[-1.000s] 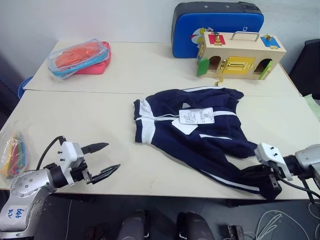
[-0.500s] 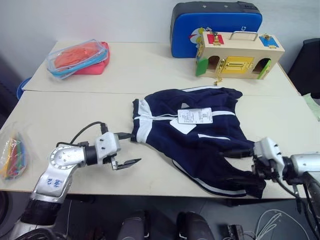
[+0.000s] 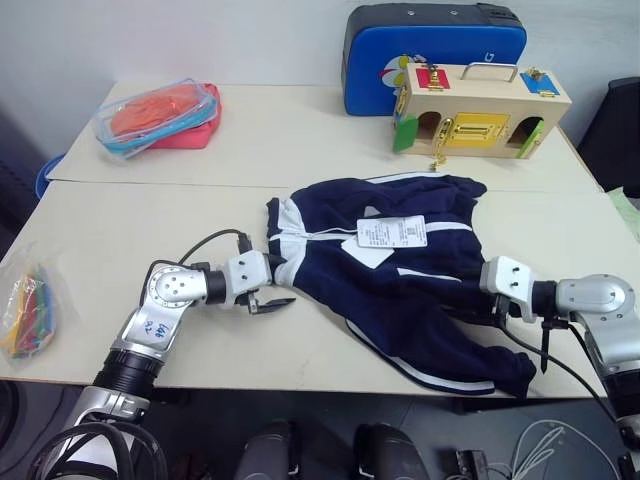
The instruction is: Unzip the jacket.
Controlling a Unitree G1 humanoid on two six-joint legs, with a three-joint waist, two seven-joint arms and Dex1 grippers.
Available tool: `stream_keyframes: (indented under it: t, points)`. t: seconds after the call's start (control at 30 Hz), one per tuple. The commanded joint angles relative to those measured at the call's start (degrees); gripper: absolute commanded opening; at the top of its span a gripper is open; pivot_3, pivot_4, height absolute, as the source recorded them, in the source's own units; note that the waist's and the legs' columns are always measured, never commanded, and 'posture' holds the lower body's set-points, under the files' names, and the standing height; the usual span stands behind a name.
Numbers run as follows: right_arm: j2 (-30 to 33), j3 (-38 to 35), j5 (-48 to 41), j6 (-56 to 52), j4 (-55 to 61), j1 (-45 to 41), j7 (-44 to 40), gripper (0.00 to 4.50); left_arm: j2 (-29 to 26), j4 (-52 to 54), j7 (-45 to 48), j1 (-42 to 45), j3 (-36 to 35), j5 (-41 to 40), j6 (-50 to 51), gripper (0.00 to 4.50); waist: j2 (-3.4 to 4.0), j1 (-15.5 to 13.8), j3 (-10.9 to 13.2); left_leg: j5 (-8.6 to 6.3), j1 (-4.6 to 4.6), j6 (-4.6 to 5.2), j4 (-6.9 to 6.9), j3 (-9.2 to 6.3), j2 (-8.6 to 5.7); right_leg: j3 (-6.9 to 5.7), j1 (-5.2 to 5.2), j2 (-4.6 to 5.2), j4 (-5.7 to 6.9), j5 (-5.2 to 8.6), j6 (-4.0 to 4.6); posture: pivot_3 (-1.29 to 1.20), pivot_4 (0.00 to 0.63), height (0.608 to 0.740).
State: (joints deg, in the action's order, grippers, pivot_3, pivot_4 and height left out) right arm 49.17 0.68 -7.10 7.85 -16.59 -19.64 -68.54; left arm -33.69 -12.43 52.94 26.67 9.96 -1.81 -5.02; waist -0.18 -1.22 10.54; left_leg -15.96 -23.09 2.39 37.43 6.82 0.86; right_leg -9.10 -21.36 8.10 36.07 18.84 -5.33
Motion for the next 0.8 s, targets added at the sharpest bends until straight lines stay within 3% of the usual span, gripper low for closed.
stream_keyframes:
  t: [0.03, 0.27, 0.33, 0.37, 0.53, 0.8]
  points:
    - [2.13, -0.7, 0.77, 1.74, 0.25, 0.35, -0.35, 2.44, -1.4, 0.19, 1.14, -1.81, 0.12, 0.59, 1.8, 2.95, 0.0, 0.02, 0.0, 0.0, 0.02, 0.0, 0.04, -0.01, 0.01, 0.01, 0.03, 0.0, -0.01, 0.0, 0.0, 0.0, 0.15, 0.74]
    - [6.78, -3.43, -3.1, 4.96, 4.09, 8.68, -5.22, 0.02, -5.04, 2.51, 0.5, -8.8, -1.55, 0.61, 3.47, 0.79, 0.03, 0.43, -0.02, -0.01, 0.15, 0.0, 0.01, -0.04, 0.04, 0.09, 0.12, 0.27, -0.07, 0.0, 0.0, 0.0, 0.15, 0.74]
    - [6.75, -4.28, -6.55, 4.82, 7.16, 11.6, -7.39, 0.0, -5.8, 3.48, 0.36, -10.88, -2.04, 0.26, 2.87, 0.14, 0.03, 0.86, -0.02, -0.02, 0.61, -0.03, -0.2, -0.04, 0.06, 0.09, 0.57, 0.29, -0.21, 0.0, 0.0, 0.0, 0.15, 0.74]
    - [6.74, -4.6, -7.9, 4.72, 8.53, 12.8, -8.26, 0.0, -6.08, 4.23, 0.9, -11.81, -2.28, -0.44, 3.25, 0.03, 0.06, 1.13, -0.03, -0.05, 0.91, -0.06, -0.33, -0.06, 0.07, 0.1, 0.85, 0.3, -0.35, 0.01, 0.01, 0.0, 0.15, 0.74]
    - [6.62, -5.89, -10.89, 4.62, 13.21, 17.24, -9.82, 0.0, -9.72, 12.56, 4.41, -18.08, -4.78, -4.85, 5.71, 0.03, 0.11, 1.78, -0.06, -0.29, 1.0, -0.2, -0.36, -0.08, 0.2, 0.15, 0.89, 0.27, -0.39, 0.04, 0.04, 0.0, 0.15, 0.74]
    - [5.07, -9.0, -14.01, 2.27, 18.83, 22.57, -6.58, 0.0, -16.35, 27.51, 8.19, -32.64, -16.67, -16.26, 10.61, 0.03, 0.11, 1.4, 0.01, -0.4, 0.93, -0.19, -0.32, -0.08, 0.26, 0.13, 0.87, 0.28, -0.47, 0.08, 0.11, 0.0, 0.15, 0.74]
